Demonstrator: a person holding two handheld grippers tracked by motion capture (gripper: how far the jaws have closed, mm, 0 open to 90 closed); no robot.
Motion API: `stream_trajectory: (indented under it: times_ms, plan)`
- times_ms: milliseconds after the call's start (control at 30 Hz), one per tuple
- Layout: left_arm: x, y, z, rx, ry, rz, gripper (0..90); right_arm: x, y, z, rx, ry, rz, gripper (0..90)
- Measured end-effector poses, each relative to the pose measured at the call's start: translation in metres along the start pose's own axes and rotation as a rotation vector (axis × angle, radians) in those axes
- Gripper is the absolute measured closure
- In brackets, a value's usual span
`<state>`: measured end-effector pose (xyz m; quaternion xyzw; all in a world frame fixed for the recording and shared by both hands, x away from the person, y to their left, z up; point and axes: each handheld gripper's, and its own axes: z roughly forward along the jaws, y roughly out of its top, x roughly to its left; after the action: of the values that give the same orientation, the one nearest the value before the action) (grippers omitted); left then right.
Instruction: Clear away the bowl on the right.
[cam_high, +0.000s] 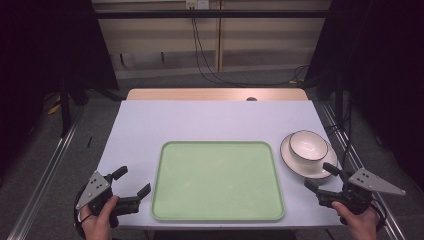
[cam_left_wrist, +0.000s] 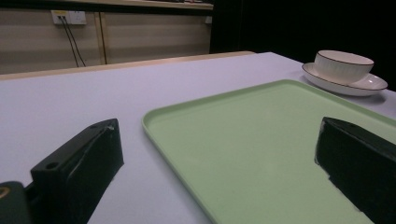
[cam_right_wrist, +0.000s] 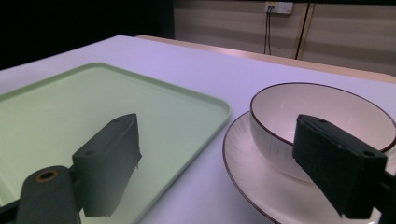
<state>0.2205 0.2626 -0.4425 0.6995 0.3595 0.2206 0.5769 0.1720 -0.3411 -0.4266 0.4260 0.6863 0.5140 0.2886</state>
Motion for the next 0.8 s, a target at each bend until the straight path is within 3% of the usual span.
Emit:
stream_trajectory:
  times_ms: [467, 533, 667, 800]
  plan:
    - [0.0002, 0.0000, 0.0012, 0.007, -0.007, 0.005, 1.0, -0.0007, -0.0003, 0.0005, 0.038, 0.059, 0.041, 15.9]
    - [0.0006, 0.0000, 0.0008, 0.009, -0.007, 0.008, 1.0, -0.0004, 0.0000, 0.0010, 0.047, 0.070, 0.044, 20.9]
    - [0.0009, -0.0002, 0.0007, 0.014, -0.002, 0.010, 1.0, 0.0032, 0.0004, 0.0033, 0.078, 0.075, 0.019, 21.5]
    - [-0.0001, -0.0001, 0.0018, 0.014, -0.011, 0.008, 1.0, 0.0034, 0.0010, 0.0029, 0.078, 0.087, 0.029, 23.8]
